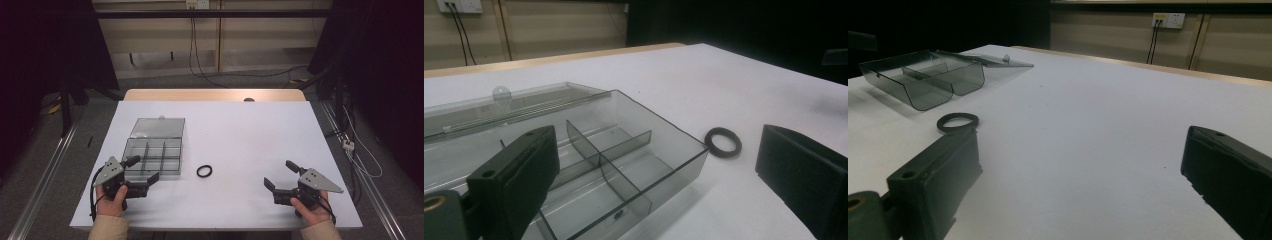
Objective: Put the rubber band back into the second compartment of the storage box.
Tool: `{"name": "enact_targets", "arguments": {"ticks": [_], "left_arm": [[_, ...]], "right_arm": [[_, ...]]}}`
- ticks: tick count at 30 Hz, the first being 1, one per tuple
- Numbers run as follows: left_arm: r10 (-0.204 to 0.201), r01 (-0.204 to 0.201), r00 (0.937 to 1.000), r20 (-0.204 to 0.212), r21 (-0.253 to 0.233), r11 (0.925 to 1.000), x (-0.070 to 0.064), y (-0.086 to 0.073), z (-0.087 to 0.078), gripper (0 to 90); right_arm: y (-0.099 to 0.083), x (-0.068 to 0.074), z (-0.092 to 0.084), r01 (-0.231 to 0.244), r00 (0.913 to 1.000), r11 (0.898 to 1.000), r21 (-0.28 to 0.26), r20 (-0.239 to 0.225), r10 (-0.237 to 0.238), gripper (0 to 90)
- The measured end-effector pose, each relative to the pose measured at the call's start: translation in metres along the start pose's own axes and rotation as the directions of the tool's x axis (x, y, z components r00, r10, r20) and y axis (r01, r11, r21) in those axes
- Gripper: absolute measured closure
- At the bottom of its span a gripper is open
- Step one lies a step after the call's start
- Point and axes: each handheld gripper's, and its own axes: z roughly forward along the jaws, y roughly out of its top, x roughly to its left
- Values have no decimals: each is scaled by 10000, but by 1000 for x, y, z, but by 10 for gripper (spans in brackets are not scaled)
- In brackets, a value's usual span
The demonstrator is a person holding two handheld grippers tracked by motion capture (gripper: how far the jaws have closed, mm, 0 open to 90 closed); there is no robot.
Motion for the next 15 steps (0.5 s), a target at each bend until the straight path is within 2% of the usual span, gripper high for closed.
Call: {"name": "enact_targets", "arguments": {"ticks": [15], "left_arm": [[112,-112,9999,51,-103,9999,-3,3,1,36]], "right_arm": [[0,-1,-3,-128,9999,9999,1,-10,128,20]]}}
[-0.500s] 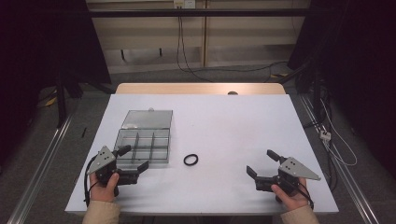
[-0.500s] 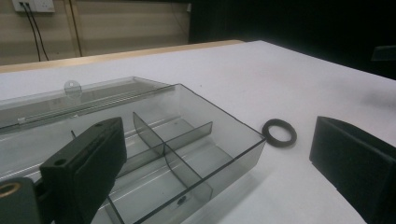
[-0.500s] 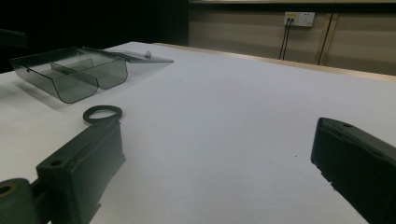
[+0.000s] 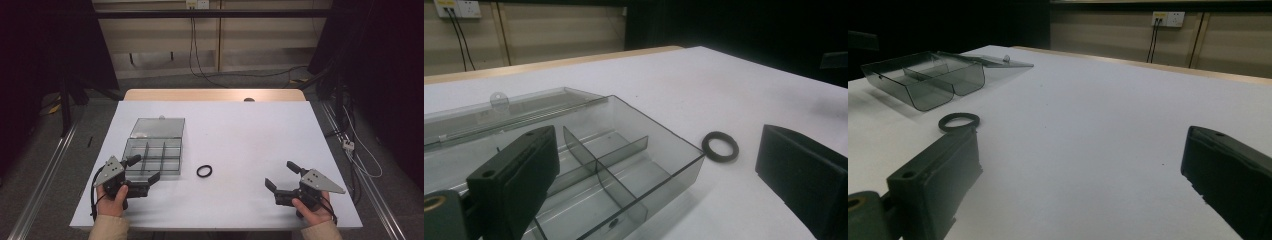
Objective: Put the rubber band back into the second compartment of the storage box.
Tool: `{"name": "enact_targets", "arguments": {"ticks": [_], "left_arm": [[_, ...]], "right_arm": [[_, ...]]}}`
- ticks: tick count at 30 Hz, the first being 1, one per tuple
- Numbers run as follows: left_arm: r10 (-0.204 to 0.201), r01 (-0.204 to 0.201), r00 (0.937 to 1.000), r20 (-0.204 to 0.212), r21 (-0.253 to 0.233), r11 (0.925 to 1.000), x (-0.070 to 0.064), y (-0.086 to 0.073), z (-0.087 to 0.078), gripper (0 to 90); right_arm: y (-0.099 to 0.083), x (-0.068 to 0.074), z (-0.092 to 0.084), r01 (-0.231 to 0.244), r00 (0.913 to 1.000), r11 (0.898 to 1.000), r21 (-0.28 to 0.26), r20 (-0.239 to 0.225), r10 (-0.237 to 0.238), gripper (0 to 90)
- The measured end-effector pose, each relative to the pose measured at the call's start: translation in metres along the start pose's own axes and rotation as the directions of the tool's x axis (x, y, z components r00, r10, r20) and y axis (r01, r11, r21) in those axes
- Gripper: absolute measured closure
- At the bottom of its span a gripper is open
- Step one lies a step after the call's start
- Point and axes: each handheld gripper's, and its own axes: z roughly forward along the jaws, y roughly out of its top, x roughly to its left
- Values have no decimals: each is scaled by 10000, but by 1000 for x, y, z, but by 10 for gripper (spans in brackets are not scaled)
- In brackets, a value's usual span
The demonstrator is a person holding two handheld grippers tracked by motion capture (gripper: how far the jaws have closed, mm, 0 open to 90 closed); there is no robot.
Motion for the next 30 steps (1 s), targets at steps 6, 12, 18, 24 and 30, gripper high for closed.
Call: {"name": "enact_targets", "arguments": {"ticks": [6,12,18,24,30], "left_arm": [[-55,62,9994,351,-186,9998,-6,5,4,36],[-76,86,9983,570,-165,9998,-14,9,10,34],[-90,108,9962,869,-203,9997,-19,12,15,32],[-152,168,9945,1037,-146,9998,-25,15,20,32],[-88,95,9915,1296,-52,9999,-32,18,26,32]], "right_arm": [[0,0,-1,30,10000,10000,20,-35,-30,20],[1,0,0,37,10000,10000,22,-73,-37,20],[0,1,0,40,9999,10000,22,-123,-39,22],[1,0,0,36,9999,10000,19,-141,-36,22],[1,1,0,43,9998,10000,32,-177,-42,22]]}}
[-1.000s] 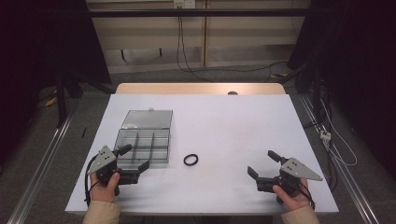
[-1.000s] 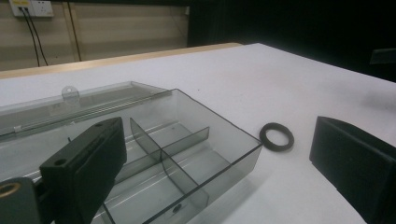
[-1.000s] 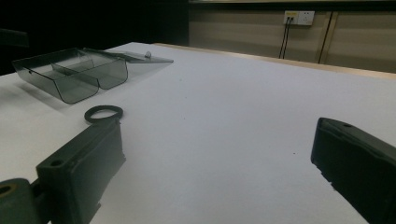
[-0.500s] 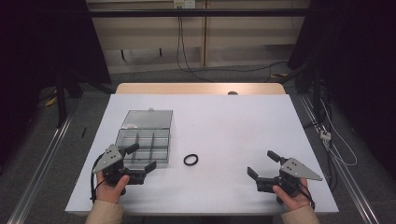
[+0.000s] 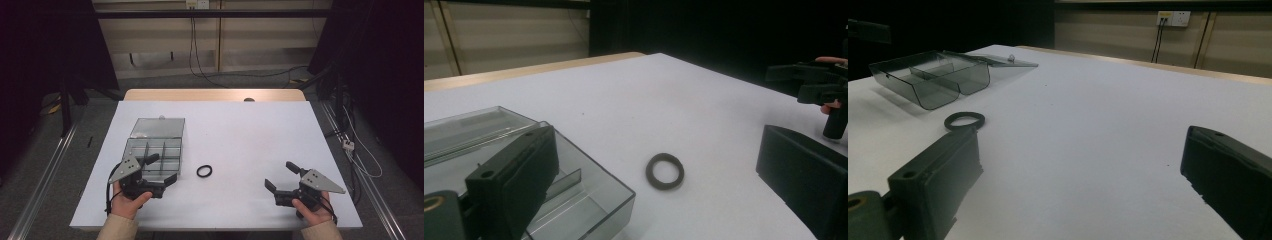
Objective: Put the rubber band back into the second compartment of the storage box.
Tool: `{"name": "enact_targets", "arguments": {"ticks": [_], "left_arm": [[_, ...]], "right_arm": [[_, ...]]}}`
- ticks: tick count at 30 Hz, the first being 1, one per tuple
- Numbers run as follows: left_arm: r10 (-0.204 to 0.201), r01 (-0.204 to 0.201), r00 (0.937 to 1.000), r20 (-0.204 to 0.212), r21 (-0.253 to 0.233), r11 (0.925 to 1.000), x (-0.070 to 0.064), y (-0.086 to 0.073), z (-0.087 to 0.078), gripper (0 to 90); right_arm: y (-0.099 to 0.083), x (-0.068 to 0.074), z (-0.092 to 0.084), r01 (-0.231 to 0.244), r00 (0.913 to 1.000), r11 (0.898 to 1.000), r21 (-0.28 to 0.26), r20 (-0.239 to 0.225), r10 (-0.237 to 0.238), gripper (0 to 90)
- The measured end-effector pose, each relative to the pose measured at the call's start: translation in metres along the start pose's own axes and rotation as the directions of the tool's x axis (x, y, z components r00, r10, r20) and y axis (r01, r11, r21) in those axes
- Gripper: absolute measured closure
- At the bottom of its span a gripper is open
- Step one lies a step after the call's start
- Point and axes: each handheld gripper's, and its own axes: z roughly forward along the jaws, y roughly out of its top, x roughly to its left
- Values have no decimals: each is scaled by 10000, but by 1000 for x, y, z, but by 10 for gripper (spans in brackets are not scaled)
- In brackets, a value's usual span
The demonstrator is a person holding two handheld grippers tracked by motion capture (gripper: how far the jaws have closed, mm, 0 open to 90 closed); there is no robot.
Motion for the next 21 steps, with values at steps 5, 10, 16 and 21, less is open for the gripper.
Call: {"name": "enact_targets", "arguments": {"ticks": [5,10,16,21], "left_arm": [[108,-109,9997,233,30,9999,-4,3,7,32],[7,-10,9993,372,77,10000,-9,5,15,32],[51,-57,9983,577,96,9999,-13,8,22,38],[47,-55,9976,685,120,9999,-16,10,27,40]], "right_arm": [[0,0,0,0,10000,10000,-6,-17,0,24],[0,0,0,-7,10000,10000,-13,-62,7,25],[1,0,0,-12,10000,10000,-39,-92,11,25],[1,0,0,-3,9999,10000,-19,-129,3,25]]}}
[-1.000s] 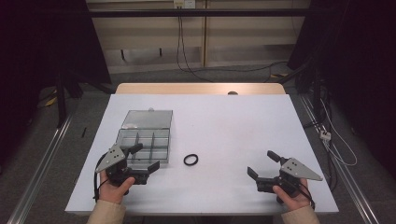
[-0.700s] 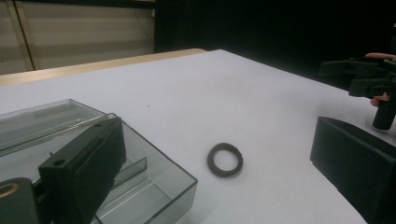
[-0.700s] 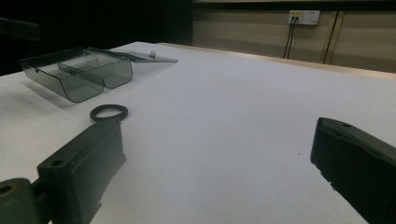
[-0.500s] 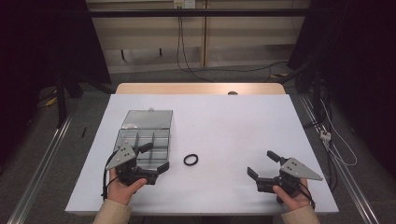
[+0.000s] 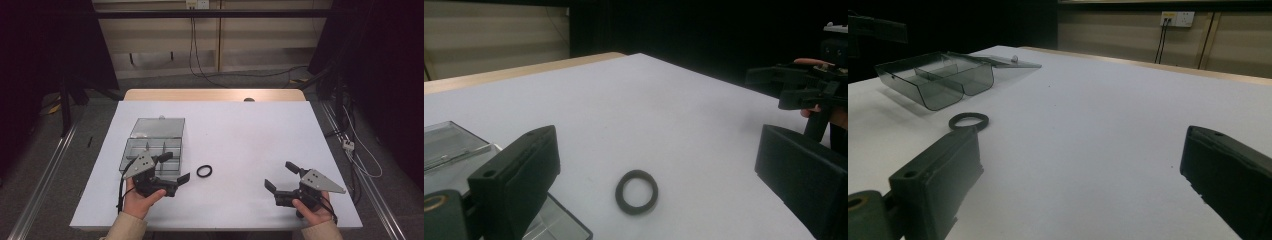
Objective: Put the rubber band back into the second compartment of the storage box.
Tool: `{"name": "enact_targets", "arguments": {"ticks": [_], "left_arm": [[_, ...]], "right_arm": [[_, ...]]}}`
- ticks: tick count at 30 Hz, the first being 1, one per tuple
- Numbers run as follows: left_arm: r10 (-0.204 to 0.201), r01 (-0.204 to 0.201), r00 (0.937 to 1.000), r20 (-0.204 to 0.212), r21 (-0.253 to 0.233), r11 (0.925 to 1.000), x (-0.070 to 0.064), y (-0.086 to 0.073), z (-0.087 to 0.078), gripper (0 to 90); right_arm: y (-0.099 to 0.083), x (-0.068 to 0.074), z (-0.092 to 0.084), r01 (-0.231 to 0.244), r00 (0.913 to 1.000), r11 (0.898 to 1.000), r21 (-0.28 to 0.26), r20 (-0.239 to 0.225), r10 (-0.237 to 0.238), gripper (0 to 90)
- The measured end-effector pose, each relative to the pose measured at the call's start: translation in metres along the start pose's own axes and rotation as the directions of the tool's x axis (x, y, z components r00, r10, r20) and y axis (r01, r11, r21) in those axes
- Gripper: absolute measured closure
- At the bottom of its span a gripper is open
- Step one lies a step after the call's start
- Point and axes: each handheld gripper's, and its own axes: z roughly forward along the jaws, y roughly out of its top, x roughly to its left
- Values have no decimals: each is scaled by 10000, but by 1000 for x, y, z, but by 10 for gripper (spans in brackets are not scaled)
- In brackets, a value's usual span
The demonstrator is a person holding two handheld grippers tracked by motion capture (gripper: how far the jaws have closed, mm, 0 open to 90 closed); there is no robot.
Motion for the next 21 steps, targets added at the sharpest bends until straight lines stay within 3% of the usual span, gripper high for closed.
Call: {"name": "enact_targets", "arguments": {"ticks": [21], "left_arm": [[76,-85,9992,383,250,9997,-8,6,23,82]], "right_arm": [[1,0,-1,40,10000,10000,15,-54,-40,27]]}}
